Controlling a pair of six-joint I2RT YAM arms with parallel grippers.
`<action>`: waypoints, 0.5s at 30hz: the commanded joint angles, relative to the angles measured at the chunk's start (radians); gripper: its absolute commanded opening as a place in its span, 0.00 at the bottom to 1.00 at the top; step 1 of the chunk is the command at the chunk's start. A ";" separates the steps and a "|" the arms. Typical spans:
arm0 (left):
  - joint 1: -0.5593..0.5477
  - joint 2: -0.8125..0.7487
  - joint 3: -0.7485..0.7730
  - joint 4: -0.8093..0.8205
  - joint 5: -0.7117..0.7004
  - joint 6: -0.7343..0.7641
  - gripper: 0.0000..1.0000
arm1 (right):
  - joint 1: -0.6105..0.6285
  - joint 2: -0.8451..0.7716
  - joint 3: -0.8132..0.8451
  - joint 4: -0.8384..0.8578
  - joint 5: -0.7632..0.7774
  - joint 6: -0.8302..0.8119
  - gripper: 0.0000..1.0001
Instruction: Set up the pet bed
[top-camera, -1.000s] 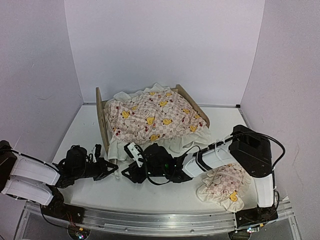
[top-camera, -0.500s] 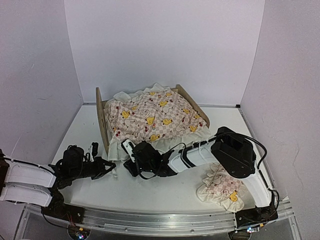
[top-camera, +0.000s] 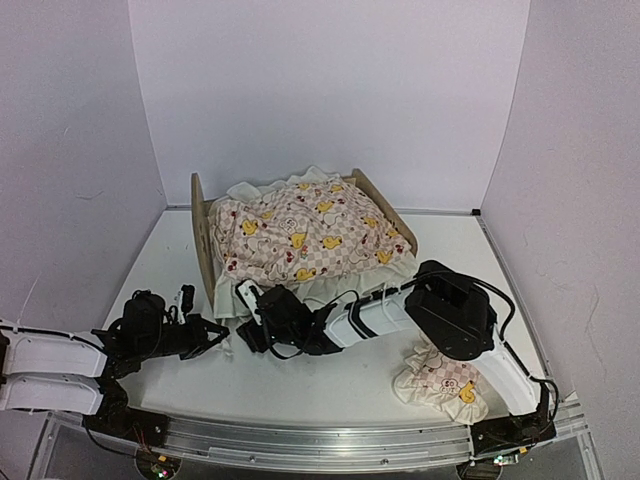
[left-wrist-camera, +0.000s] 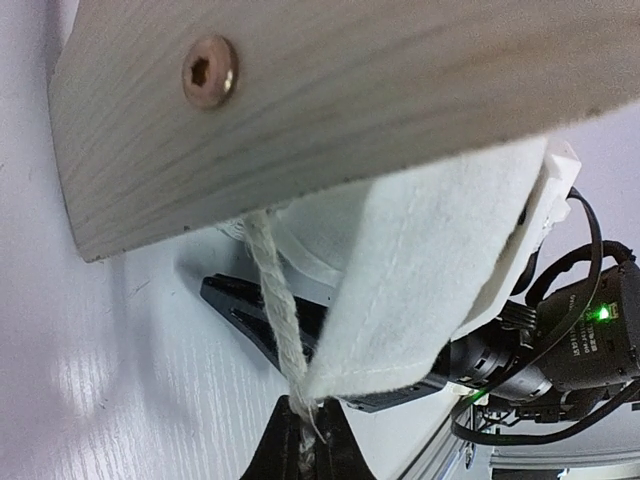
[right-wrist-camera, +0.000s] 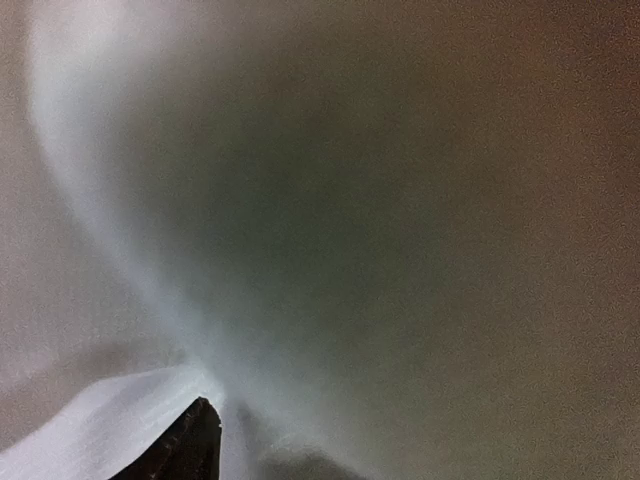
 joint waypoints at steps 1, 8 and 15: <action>0.004 -0.015 0.028 0.003 0.015 0.018 0.00 | -0.013 0.071 0.100 0.027 0.002 -0.047 0.60; 0.004 -0.025 0.035 -0.067 0.028 0.047 0.00 | -0.013 0.017 0.043 0.045 -0.048 -0.044 0.05; 0.004 -0.111 0.059 -0.290 -0.119 0.081 0.00 | -0.014 -0.231 -0.136 0.018 -0.297 0.120 0.00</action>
